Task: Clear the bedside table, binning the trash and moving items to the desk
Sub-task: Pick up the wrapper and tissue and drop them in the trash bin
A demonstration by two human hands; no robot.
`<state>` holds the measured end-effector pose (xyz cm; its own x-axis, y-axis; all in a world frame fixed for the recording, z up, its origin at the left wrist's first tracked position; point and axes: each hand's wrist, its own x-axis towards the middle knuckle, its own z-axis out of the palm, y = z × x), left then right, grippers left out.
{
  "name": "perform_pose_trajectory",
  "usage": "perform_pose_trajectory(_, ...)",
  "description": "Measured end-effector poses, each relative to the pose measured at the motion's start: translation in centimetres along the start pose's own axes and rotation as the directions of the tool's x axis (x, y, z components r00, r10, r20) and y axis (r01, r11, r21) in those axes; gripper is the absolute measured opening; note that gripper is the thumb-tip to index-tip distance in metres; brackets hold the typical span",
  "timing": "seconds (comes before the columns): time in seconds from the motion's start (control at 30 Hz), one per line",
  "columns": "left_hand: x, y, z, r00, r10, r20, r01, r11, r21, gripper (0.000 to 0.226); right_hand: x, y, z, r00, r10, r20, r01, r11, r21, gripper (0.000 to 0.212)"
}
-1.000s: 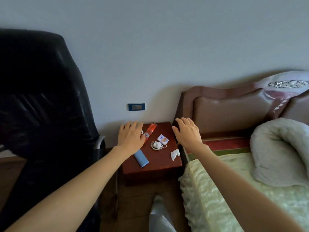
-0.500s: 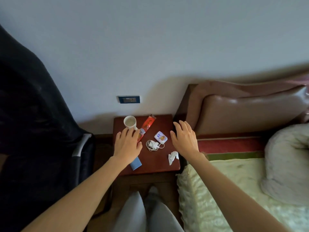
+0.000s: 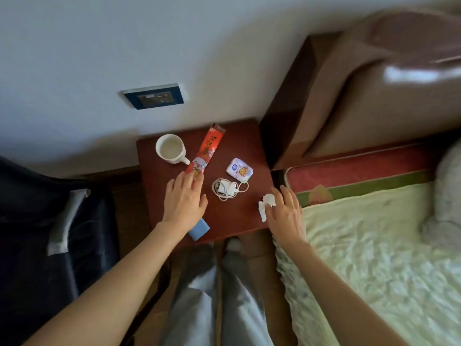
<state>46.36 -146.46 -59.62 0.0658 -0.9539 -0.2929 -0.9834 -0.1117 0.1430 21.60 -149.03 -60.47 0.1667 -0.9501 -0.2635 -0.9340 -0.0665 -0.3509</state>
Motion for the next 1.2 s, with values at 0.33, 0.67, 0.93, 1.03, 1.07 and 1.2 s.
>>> perform_pose_trajectory(0.33, 2.8, -1.4, 8.0, 0.999, -0.022, 0.043, 0.023, 1.000, -0.017, 0.057, 1.5, 3.2, 8.0, 0.978, 0.180, 0.106, -0.182, 0.983, 0.007, 0.064)
perform_pose_trajectory(0.67, 4.7, -1.9, 11.1, 1.000, -0.017, 0.002, 0.017, 1.000, -0.005, 0.057, 2.3, 4.4, 11.1, 0.979, 0.206, -0.001, -0.205, 0.975, 0.089, 0.044)
perform_pose_trajectory(0.93, 7.0, -2.6, 11.3, 0.994, -0.097, -0.057, 0.095, 0.995, -0.036, 0.070, 2.0, 2.9, 10.9, 0.985, 0.165, -0.054, -0.153, 0.973, 0.175, 0.038)
perform_pose_trajectory(1.03, 7.6, -2.5, 11.7, 0.987, -0.154, -0.040, 0.150, 0.984, -0.094, 0.082, 2.0, 2.2, 11.1, 0.983, 0.162, -0.081, -0.143, 0.968, 0.207, 0.037)
perform_pose_trajectory(1.07, 7.7, -2.5, 12.0, 0.985, -0.166, -0.047, 0.160, 0.981, -0.113, 0.084, 2.0, 1.9, 11.2, 0.982, 0.166, -0.088, -0.144, 0.965, 0.217, 0.037)
perform_pose_trajectory(1.2, 7.6, -1.9, 13.1, 0.961, -0.245, -0.132, 0.210, 0.950, -0.229, 0.077, 1.9, 1.3, 11.2, 0.978, 0.182, -0.098, -0.154, 0.958, 0.243, 0.036)
